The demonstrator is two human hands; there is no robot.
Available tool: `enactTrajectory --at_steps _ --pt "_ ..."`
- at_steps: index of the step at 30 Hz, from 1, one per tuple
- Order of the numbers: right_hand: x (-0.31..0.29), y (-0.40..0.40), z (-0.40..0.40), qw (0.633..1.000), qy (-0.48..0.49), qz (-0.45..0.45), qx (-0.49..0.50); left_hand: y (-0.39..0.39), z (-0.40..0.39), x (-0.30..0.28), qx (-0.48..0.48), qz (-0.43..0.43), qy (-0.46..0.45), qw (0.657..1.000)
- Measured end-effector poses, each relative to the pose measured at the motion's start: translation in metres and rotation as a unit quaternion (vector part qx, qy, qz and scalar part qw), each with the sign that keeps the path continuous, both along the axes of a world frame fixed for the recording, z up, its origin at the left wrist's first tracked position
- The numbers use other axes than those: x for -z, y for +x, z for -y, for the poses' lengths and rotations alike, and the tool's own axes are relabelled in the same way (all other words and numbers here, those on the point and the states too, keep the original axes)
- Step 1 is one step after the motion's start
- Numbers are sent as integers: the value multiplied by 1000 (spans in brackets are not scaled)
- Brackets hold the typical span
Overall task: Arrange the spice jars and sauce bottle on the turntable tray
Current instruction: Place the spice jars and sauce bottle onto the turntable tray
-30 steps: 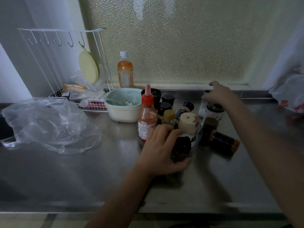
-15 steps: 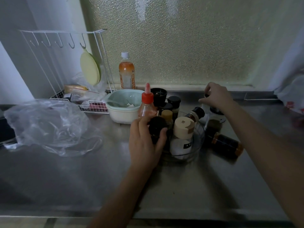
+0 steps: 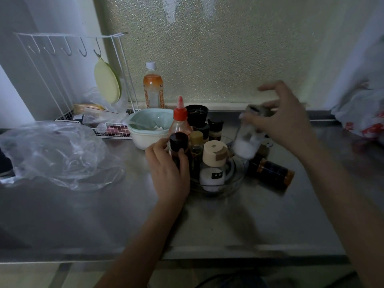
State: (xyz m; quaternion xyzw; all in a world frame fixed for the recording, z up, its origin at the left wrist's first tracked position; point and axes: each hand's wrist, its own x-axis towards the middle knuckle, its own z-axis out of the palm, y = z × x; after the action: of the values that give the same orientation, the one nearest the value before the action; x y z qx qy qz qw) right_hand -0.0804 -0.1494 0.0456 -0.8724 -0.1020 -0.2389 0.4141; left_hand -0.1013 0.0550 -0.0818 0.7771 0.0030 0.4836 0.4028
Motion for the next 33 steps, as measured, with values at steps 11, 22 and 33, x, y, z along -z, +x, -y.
enactTrajectory --at_steps 11,22,33 --pt "59 -16 -30 996 33 -50 -66 -7 6 -1 100 -4 127 987" --pt "81 5 2 988 -132 -77 36 -2 6 2 39 5 94 995" --pt "65 -14 -14 996 -56 -65 -31 -5 4 -1 32 43 69 996"
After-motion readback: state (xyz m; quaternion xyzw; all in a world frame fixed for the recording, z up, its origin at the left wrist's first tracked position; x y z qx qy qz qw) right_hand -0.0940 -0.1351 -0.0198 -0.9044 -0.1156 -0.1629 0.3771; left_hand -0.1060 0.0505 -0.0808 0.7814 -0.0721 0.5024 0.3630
